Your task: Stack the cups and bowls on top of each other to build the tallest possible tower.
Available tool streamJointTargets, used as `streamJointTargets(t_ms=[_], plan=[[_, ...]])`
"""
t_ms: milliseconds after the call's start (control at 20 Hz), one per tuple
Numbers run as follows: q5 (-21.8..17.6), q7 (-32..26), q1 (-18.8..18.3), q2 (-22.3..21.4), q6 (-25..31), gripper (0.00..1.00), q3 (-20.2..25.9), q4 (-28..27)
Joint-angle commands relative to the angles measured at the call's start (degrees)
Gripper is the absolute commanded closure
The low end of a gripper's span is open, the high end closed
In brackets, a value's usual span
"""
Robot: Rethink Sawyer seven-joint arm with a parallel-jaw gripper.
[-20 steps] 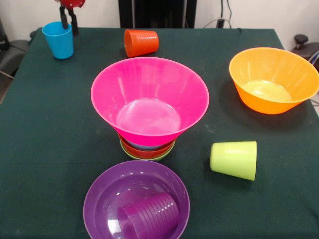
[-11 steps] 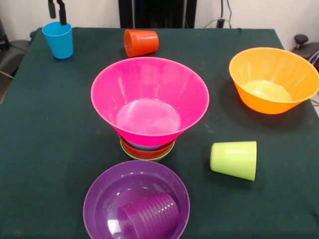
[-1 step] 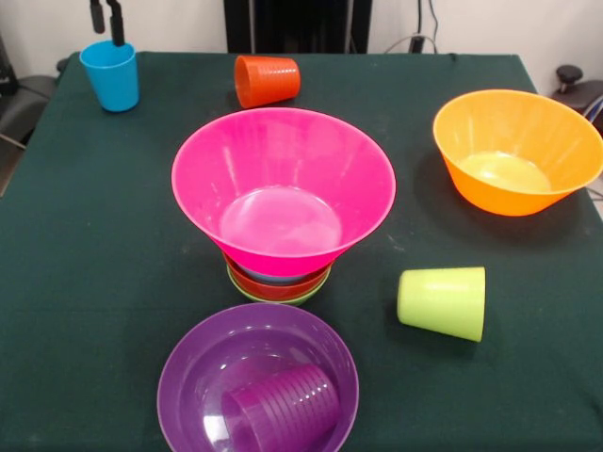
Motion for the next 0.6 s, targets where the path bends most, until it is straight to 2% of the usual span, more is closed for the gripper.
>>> streamJointTargets(t_ms=[50, 600], plan=[[-3.07, 1.44, -0.94, 1.3, 1.43, 0.0, 5.61, 4.0], [-3.46, 2.61, -1.33, 2.66, -1.26, 0.0, 5.65, 4.63]])
